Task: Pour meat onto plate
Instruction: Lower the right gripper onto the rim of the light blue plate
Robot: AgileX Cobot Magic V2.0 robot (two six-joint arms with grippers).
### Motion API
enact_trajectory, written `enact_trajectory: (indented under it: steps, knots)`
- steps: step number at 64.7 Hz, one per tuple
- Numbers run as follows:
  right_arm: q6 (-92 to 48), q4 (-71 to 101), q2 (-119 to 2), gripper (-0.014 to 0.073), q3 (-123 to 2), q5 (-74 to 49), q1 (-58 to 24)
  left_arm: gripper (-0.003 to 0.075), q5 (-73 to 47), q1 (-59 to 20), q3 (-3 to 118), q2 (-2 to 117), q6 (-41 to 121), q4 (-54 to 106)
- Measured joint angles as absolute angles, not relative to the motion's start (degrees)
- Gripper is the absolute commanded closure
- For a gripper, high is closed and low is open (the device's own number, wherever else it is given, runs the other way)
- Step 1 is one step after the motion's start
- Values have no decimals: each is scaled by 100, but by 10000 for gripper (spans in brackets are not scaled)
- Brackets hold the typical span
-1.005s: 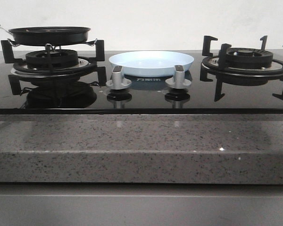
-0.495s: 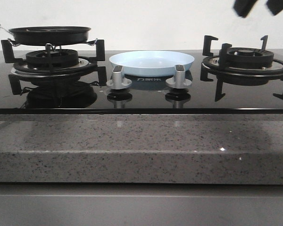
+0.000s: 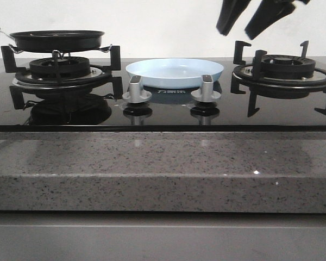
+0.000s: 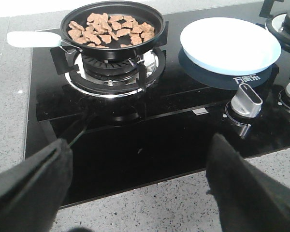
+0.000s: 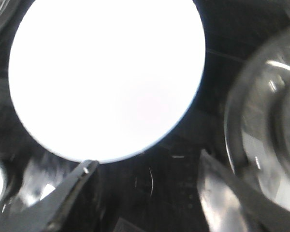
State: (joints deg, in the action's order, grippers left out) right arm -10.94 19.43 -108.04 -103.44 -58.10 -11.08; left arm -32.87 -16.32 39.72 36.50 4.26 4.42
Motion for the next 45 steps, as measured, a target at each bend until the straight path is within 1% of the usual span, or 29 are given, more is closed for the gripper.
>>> enact_trajectory:
  steps: [4,8,22,38,45]
  knots:
    - [-1105,1943,-11125,228,-10718,-5943,-1108,156,-3287,-1632,3972,3650,426,442]
    - [-1105,1932,-11401,239,-11070,-6041,-1108,155,-3287,-1632,3972,3650,426,442]
    - [-1105,1868,-12182,239,-11944,-6241,-1108,155,-3287,-1632,3972,3650,426,454]
    - [-1117,1743,-12632,241,-12331,-6264,-1108,155,-3287,-1632,3972,3650,426,457]
    - [-1117,1729,-12731,287,-12372,-6264,-1108,155,-3287,-1632,3972,3650,426,457]
